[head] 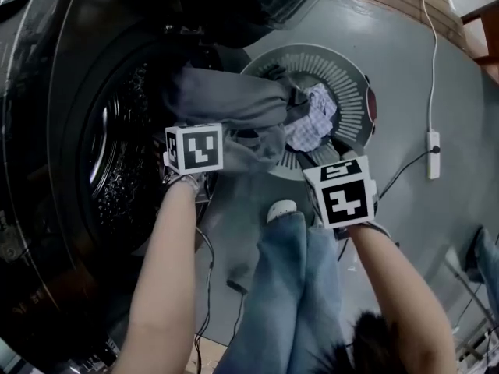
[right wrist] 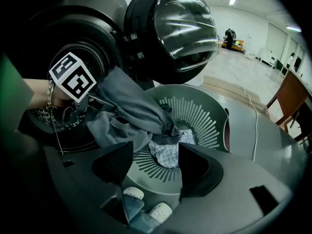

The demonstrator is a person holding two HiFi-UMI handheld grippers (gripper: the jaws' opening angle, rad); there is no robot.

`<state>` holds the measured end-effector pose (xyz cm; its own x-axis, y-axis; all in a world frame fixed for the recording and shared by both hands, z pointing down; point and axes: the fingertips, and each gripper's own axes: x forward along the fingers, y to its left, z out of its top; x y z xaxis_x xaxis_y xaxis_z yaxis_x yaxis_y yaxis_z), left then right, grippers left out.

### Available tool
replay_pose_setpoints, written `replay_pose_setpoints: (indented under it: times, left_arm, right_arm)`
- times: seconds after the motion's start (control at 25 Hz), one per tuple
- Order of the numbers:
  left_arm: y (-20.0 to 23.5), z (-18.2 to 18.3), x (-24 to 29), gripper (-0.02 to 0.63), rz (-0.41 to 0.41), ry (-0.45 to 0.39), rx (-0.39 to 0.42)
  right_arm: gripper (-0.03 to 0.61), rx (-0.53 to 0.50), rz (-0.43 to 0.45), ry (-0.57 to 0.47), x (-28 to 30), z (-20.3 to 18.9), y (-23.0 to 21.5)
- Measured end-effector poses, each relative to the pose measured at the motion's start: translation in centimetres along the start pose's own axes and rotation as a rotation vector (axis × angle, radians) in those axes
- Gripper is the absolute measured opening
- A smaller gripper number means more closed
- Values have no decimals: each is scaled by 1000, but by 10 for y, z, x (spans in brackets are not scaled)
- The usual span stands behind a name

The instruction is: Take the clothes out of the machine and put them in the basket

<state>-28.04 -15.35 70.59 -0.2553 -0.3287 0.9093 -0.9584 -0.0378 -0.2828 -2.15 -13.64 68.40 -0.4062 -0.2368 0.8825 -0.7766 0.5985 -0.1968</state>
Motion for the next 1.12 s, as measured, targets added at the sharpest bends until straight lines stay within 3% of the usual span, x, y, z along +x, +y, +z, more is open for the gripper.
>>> replay_pose_setpoints:
  times: [0.52, 0.64, 0.72, 0.76, 0.92, 1.12]
  left_arm:
    - [8, 3, 34, 566, 63, -49, 11]
    - [10, 3, 12, 404, 92, -40, -11]
    - [9, 6, -7, 156, 114, -48, -30]
    - [5, 6, -15, 125, 106, -49, -42]
    - [-17, 10, -44, 107, 12, -47, -119]
    - [-55, 30, -86, 103, -85, -65, -135]
  right_arm:
    - [264, -33, -38, -25, 26, 4, -7]
    - [256, -7, -30, -29, 15, -1, -4]
    - [249, 3, -28, -23, 6, -5, -2]
    - [244, 4, -26, -20, 1, -7, -1]
    - [235, -13, -10, -12, -20, -10, 4]
    - [225, -9, -32, -35, -55, -2, -15]
